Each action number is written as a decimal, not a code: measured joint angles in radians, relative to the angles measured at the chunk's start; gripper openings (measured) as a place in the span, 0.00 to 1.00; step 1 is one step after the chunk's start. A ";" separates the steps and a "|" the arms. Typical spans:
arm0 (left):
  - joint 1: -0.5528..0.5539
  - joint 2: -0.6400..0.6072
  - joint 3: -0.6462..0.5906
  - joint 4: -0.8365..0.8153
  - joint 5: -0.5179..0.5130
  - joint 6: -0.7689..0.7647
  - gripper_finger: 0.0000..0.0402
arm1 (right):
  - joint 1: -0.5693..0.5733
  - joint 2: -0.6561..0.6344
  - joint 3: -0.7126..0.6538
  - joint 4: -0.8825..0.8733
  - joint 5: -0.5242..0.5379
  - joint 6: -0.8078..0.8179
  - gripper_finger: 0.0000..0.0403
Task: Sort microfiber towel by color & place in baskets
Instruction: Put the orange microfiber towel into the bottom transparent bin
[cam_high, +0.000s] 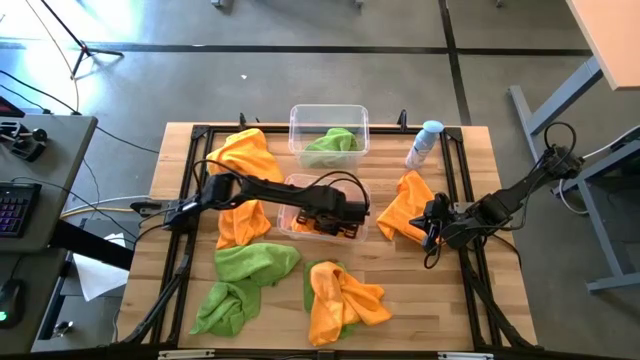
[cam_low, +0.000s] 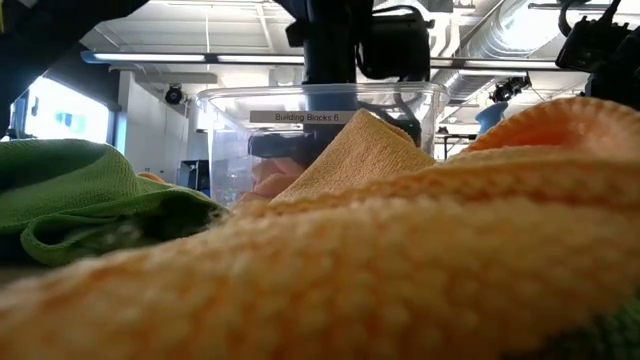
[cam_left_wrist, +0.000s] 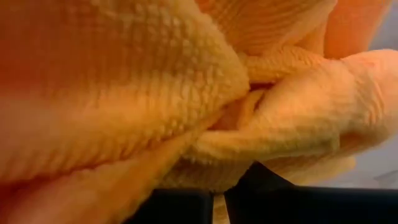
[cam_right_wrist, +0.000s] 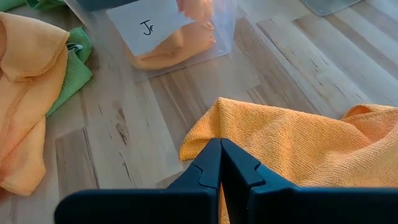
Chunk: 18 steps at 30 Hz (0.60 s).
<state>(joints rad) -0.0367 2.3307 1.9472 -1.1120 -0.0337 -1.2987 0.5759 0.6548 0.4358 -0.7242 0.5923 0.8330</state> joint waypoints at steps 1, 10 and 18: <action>0.002 0.006 0.000 0.003 0.021 0.000 0.03 | 0.000 0.000 0.000 0.001 -0.001 0.000 0.00; 0.006 0.021 0.001 0.018 0.063 0.002 0.21 | 0.000 0.000 0.000 0.003 -0.025 0.000 0.00; 0.009 -0.021 0.018 -0.017 0.037 0.019 0.29 | 0.000 0.000 0.000 0.003 -0.045 0.003 0.00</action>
<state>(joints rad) -0.0273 2.3097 1.9652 -1.1288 0.0032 -1.2793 0.5762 0.6550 0.4358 -0.7212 0.5476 0.8359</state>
